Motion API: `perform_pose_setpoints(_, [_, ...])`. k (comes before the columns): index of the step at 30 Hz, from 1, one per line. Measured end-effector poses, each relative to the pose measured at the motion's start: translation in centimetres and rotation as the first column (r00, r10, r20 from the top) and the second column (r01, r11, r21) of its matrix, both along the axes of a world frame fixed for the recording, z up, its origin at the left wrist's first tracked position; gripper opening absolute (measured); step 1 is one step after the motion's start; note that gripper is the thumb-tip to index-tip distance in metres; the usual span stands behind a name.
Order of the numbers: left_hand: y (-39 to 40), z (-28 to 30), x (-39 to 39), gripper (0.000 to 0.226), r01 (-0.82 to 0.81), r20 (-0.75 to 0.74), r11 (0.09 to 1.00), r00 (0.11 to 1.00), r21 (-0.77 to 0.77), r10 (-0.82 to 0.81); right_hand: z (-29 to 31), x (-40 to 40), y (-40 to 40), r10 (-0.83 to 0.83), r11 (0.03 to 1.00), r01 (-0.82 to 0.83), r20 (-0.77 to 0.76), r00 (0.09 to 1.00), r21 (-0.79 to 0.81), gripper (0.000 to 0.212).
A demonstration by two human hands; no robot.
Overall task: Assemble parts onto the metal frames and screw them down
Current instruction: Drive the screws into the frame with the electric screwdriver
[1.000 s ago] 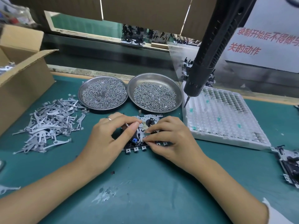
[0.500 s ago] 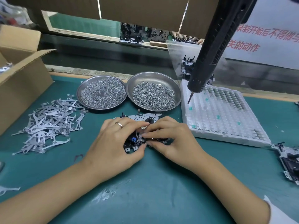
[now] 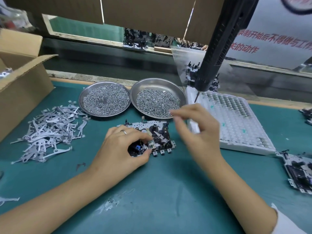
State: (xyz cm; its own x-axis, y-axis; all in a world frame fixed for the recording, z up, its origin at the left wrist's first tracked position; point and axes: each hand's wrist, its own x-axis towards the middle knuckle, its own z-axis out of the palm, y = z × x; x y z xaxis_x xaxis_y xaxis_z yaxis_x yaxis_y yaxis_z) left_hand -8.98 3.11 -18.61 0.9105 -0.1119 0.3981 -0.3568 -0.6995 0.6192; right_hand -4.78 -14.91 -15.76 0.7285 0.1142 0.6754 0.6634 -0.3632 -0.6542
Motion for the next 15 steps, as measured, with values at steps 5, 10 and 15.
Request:
perform_pose_setpoints(5, [-0.1, -0.2, 0.2, 0.022, -0.003, 0.021, 0.999, 1.000, -0.040, 0.004, 4.4, 2.9, -1.1, -0.323, 0.907, 0.319, -0.032, 0.946, 0.274, 0.046])
perform_pose_setpoints(10, [-0.1, -0.5, 0.3, 0.029, -0.002, 0.055, 0.997, 0.998, -0.071, 0.006, 8.3, 6.2, 0.1, -0.170, 0.955, 0.187, -0.093, 0.981, 0.231, 0.083])
perform_pose_setpoints(15, [-0.2, -0.7, 0.3, 0.028, -0.017, 0.052, 0.995, 0.998, -0.095, 0.022, 8.7, 6.4, 2.7, -0.189, 0.909, 0.171, 0.011, 0.982, 0.379, 0.065])
